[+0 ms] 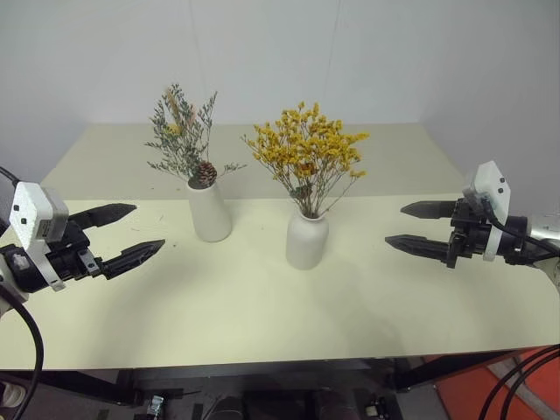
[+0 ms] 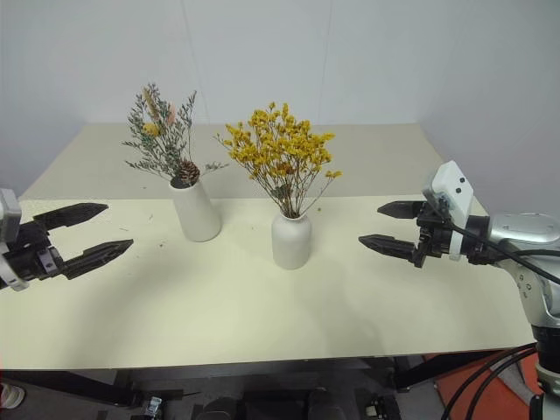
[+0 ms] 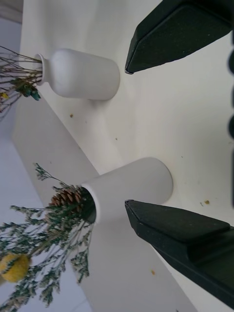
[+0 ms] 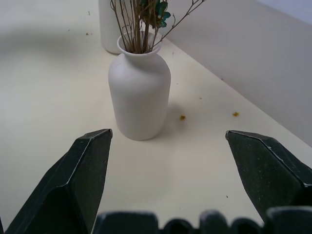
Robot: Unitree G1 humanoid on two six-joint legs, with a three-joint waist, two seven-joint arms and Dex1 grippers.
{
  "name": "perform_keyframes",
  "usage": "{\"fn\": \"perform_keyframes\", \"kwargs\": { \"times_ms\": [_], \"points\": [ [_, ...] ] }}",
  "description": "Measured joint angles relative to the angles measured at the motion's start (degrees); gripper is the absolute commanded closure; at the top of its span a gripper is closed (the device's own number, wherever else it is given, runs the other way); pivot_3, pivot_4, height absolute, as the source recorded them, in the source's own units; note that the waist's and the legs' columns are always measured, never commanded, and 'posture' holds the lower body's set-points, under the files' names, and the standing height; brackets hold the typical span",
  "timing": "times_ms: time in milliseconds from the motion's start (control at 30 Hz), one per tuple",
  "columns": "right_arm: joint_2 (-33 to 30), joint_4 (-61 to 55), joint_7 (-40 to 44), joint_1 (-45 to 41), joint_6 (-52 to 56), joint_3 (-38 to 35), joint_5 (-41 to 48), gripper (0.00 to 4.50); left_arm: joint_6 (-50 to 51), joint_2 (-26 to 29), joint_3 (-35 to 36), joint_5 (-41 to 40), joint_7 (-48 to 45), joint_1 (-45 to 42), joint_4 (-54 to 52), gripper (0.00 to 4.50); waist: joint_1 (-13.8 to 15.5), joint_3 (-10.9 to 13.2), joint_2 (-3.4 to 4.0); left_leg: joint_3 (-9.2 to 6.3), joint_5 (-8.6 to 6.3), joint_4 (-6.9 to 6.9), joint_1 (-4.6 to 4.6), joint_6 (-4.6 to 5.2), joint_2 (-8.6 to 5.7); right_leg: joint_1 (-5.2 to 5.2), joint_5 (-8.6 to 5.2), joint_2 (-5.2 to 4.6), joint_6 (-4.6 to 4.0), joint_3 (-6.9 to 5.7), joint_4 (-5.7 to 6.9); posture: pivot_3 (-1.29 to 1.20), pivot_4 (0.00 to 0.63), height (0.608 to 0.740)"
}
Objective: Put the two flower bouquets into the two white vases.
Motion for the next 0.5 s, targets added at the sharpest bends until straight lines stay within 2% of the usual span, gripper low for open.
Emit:
{"fn": "perform_keyframes", "kwargs": {
  "times_ms": [500],
  "points": [
    [-0.22, -3.48, -1.57, 3.95, 0.01, -1.23, 0.62, 0.06, -1.47, 2.77, -0.87, -2.38, 0.77, -1.19, 1.77, 0.0, 0.0, 0.0, 0.0, 0.0, 0.0, -0.01, 0.0, 0.0, 0.0, 0.0, -0.01, 0.0, 0.01, 0.0, -0.01, 0.0, 0.15, 0.74]
  ]
}}
